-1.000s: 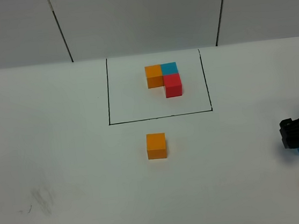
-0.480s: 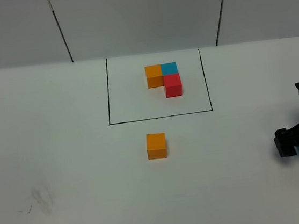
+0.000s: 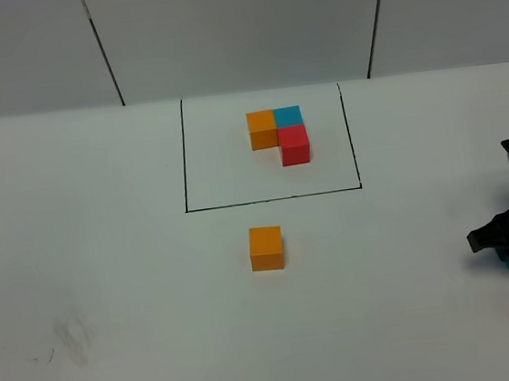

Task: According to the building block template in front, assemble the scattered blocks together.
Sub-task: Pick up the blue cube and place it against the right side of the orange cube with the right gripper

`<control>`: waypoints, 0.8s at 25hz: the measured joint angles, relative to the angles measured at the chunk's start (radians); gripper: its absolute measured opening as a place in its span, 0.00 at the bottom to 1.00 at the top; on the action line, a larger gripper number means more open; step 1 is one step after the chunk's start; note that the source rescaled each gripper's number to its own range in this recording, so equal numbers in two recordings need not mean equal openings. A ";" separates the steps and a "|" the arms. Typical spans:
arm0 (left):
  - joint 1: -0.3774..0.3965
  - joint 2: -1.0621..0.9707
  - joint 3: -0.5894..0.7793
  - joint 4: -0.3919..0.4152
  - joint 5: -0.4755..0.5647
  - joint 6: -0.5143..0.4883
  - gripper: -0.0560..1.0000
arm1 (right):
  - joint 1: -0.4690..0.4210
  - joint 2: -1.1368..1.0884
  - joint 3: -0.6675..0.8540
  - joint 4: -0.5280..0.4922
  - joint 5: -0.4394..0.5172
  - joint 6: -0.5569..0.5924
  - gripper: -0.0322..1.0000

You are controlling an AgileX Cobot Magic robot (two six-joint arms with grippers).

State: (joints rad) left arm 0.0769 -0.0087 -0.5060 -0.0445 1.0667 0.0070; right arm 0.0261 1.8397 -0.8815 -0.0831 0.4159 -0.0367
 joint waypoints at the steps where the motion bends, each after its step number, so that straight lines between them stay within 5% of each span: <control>1: 0.000 0.000 0.000 0.000 0.000 0.000 0.68 | 0.000 -0.001 -0.001 -0.010 0.003 -0.002 0.27; 7: 0.000 0.000 0.000 0.001 0.000 0.000 0.68 | 0.074 -0.084 -0.060 -0.027 0.079 -0.126 0.27; 15: 0.000 0.000 0.000 0.001 0.000 0.000 0.68 | 0.298 -0.053 -0.282 0.013 0.312 -0.597 0.27; 20: 0.000 0.000 0.000 0.001 0.000 0.000 0.68 | 0.400 0.027 -0.389 0.029 0.343 -0.737 0.27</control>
State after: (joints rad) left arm 0.0769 -0.0087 -0.5060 -0.0436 1.0667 0.0070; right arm 0.4257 1.8666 -1.2703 -0.0543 0.7586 -0.7738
